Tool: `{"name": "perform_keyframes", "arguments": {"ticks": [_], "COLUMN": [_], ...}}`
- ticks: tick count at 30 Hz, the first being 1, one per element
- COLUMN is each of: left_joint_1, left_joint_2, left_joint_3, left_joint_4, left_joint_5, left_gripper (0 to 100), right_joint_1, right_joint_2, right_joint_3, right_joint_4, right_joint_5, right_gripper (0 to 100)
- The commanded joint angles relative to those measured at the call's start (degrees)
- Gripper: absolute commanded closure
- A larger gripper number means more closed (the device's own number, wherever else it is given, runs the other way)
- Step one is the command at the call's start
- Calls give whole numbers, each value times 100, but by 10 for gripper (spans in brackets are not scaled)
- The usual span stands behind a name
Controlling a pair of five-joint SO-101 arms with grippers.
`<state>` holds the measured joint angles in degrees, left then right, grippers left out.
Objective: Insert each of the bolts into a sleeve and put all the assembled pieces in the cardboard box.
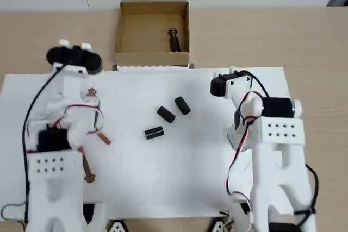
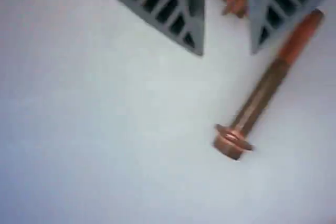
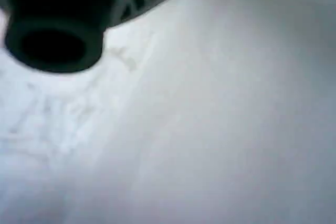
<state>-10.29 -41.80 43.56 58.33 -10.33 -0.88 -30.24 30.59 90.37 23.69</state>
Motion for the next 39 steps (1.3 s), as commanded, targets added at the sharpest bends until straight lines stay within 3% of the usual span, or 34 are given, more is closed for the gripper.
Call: {"name": "perform_keyframes", "arguments": {"ticks": [1, 12, 21, 39], "left_joint_1": [-308, -484, -475, -756], "left_joint_2": [677, 3341, 4695, 6435], "left_joint_3": [-708, -2958, -4488, -5974], "left_joint_4": [-53, 1345, 2374, 2681], "left_joint_5": [-343, -1697, -2382, -2875], "left_gripper": [942, 946, 941, 881], "right_joint_1": [31, 57, 57, 40], "right_joint_2": [-382, -549, -505, -497], "right_joint_3": [0, 9, 9, 9], "right_joint_4": [-75, -75, -145, -92], "right_joint_5": [-18, -62, -62, -53], "right_gripper": [990, 990, 990, 991]}}
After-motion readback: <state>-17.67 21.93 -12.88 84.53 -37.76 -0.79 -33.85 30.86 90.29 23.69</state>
